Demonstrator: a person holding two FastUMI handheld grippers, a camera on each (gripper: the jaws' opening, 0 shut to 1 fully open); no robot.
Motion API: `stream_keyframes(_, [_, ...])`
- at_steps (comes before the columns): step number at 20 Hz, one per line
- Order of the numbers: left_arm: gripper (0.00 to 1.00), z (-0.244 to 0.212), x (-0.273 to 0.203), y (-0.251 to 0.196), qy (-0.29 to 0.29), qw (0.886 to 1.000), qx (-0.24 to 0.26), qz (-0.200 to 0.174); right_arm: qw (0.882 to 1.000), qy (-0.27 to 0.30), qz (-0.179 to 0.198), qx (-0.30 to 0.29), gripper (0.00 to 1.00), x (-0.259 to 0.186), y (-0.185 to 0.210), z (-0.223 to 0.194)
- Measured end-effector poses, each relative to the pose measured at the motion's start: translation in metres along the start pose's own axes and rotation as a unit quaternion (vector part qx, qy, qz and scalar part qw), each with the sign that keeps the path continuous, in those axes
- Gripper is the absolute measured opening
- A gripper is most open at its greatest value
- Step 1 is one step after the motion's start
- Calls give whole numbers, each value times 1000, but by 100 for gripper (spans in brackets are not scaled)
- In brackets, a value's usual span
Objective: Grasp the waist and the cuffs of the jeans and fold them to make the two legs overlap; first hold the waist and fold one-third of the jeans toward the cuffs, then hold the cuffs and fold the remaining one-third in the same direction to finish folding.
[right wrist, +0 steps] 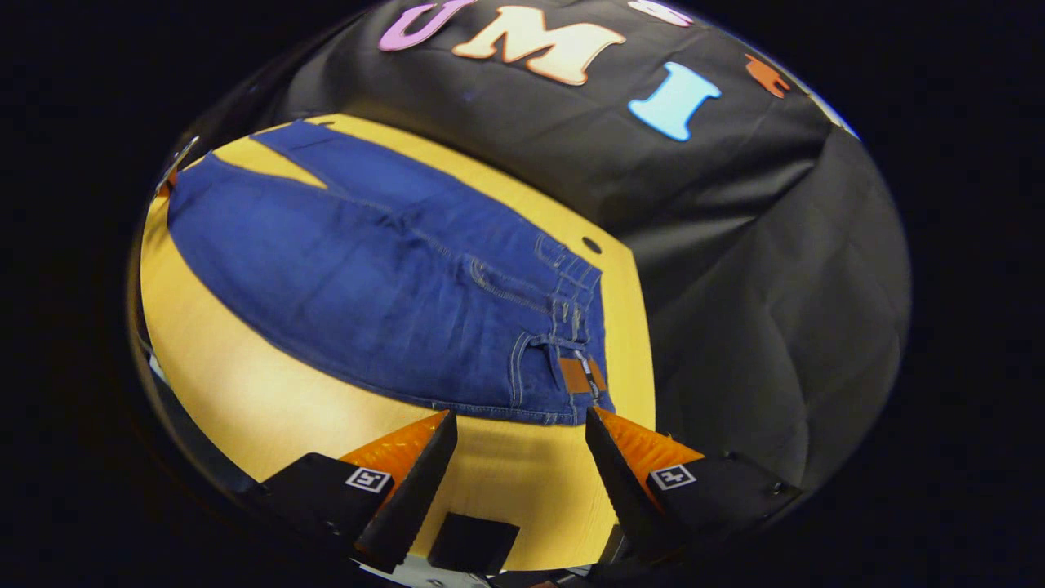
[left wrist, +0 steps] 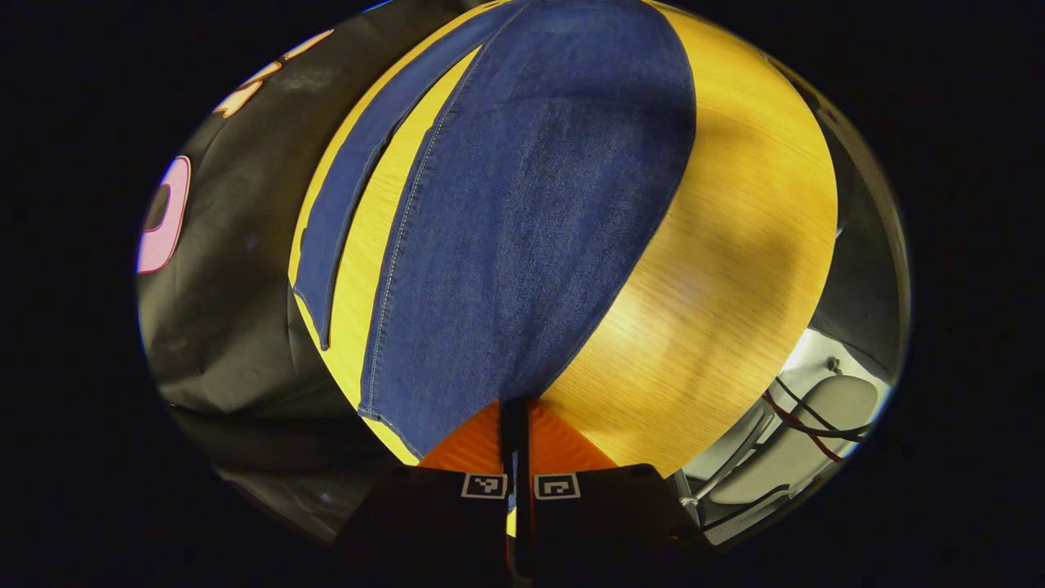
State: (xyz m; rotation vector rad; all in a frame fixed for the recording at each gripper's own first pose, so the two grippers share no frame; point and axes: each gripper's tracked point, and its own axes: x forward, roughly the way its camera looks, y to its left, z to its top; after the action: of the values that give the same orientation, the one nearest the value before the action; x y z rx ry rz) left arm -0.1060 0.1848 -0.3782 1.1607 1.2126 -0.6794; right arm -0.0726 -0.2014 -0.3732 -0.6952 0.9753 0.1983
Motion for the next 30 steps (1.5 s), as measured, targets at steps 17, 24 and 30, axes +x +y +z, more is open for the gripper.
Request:
stream_keyframes(17, [0, 2, 1, 0, 20, 999, -26, -14, 985, 47, 85, -143, 72, 69, 24, 5])
stream_keyframes(24, [0, 1, 1, 2, 33, 999, -14, 12, 981, 69, 95, -157, 2, 73, 31, 3])
stream_keyframes(30, [0, 5, -8, 15, 40, 992, -118, 13, 995, 16, 60, -74, 3, 61, 22, 18])
